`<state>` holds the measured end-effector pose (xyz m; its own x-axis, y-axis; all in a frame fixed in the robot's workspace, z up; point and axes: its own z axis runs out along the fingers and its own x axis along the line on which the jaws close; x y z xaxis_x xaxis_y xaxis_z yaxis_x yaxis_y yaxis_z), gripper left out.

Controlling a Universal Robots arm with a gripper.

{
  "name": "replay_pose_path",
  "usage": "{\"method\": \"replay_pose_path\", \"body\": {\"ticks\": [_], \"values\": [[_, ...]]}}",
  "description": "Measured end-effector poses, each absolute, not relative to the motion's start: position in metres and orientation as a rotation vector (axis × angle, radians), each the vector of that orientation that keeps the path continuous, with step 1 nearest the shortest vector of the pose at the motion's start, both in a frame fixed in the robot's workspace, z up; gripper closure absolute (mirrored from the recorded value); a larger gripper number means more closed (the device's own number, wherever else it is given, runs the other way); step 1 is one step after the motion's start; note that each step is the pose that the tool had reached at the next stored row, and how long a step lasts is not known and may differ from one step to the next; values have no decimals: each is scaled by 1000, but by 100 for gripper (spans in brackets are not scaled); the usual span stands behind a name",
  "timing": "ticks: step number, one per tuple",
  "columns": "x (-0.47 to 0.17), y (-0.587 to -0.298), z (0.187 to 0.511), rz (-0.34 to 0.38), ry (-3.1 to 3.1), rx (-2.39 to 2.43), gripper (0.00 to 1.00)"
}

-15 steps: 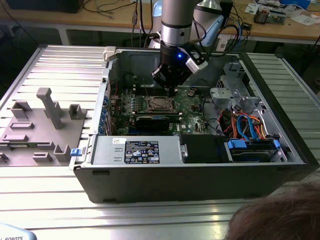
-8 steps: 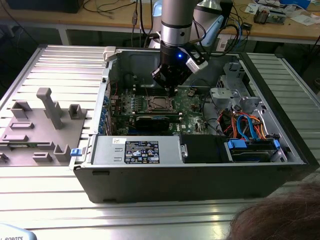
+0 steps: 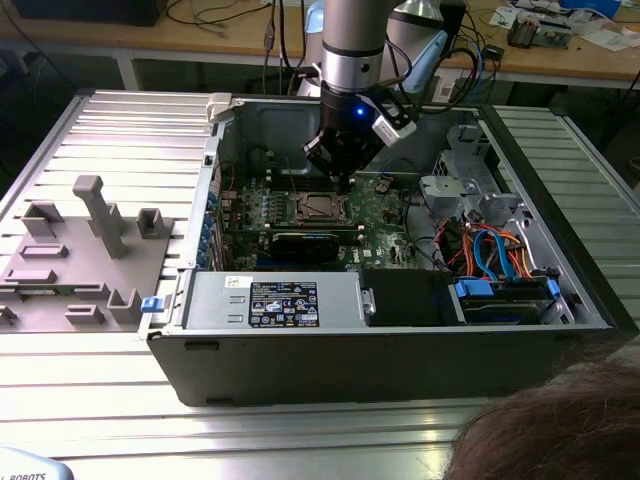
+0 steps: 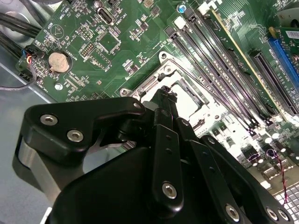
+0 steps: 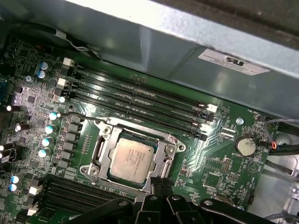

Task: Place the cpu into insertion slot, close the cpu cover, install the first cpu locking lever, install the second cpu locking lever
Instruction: 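Install the first cpu locking lever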

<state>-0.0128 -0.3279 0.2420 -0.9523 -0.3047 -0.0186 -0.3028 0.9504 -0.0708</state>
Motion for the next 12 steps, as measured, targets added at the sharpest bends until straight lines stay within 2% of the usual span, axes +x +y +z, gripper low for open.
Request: {"method": "replay_pose_path", "body": {"ticks": [12], "values": [[-13, -328, 242, -104, 3067, -513, 89]]}}
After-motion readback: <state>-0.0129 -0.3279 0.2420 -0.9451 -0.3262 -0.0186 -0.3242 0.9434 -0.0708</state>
